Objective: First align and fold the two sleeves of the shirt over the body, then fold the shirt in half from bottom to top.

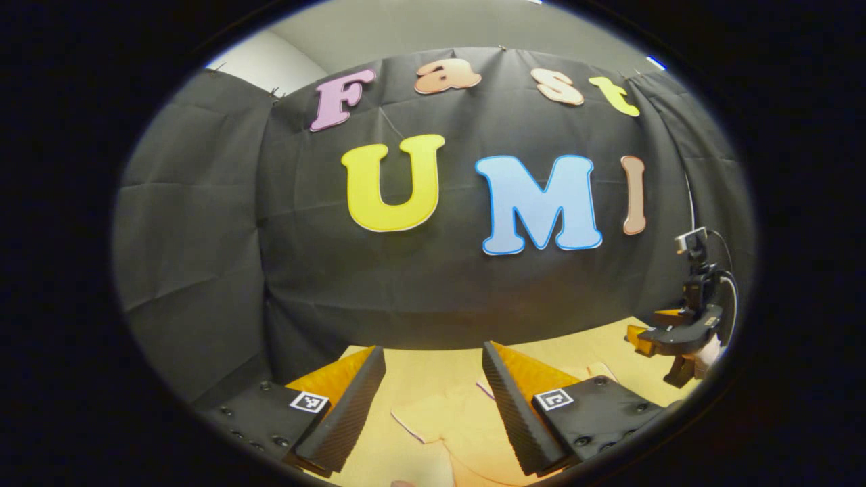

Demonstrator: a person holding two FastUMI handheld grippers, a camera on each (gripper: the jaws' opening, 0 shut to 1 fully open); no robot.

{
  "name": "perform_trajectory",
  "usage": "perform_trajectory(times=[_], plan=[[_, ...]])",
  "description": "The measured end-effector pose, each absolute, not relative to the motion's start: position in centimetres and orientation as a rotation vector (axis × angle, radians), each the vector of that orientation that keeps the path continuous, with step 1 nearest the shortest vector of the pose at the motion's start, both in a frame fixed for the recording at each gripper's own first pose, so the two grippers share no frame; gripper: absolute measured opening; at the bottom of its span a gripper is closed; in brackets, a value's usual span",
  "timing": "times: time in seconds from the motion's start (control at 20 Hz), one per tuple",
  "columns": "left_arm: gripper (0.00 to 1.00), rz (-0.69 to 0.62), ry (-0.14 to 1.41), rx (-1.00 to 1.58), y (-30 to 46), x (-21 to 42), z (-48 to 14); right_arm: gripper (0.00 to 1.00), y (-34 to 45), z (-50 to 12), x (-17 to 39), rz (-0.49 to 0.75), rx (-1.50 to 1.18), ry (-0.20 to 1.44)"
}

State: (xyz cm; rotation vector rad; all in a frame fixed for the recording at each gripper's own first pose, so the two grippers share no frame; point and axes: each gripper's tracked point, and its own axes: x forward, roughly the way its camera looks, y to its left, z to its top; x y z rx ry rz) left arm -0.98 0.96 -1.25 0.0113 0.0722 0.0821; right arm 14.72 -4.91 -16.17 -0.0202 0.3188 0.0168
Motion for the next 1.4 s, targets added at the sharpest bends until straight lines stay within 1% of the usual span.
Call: perform_trajectory(times=[0.05,0.25,0.35,0.4,0.45,0.55,0.6,0.7,0.85,1.15,1.3,1.35,1.4], plan=[[0.95,0.089,0.073,0.011,1.1,-1.1,-1.3,0.96,-5.0,-17.4,15.3,0.02,-0.027,0.344],[0.95,0.116,0.088,0.004,1.3,-1.1,-1.9,0.96,-4.8,-23.2,17.2,0.044,-0.028,0.472],[0.94,0.126,0.098,-0.003,1.4,-1.0,-2.2,0.96,-4.8,-26.2,17.9,0.054,-0.023,0.545],[0.94,0.131,0.103,-0.007,1.4,-1.0,-2.3,0.98,-4.8,-27.7,18.0,0.056,-0.017,0.58],[0.93,0.137,0.108,-0.011,1.4,-1.0,-2.4,0.96,-4.8,-29.2,18.1,0.058,-0.013,0.614],[0.95,0.143,0.118,-0.018,1.3,-1.0,-2.8,0.98,-4.9,-32.0,18.0,0.062,-0.014,0.689],[0.93,0.145,0.122,-0.021,1.3,-1.0,-2.9,0.96,-5.0,-33.2,17.8,0.063,-0.01,0.717],[0.93,0.15,0.131,-0.026,1.4,-1.0,-3.2,0.96,-5.1,-35.2,17.6,0.062,0.0,0.772],[0.93,0.157,0.141,-0.032,1.4,-0.8,-3.6,0.96,-5.3,-36.9,17.2,0.059,0.013,0.822],[0.94,0.165,0.158,-0.048,1.8,-0.6,-4.3,0.96,-4.5,-37.4,17.1,0.079,0.052,0.84],[0.94,0.163,0.163,-0.05,1.9,-0.4,-4.5,0.77,-3.9,-37.7,17.1,0.077,0.104,0.856],[0.94,0.161,0.163,-0.052,1.9,-0.4,-4.6,0.76,-3.8,-37.5,17.1,0.083,0.102,0.854],[0.94,0.159,0.163,-0.054,1.8,-0.4,-4.6,0.71,-3.6,-37.5,17.0,0.094,0.098,0.857]])
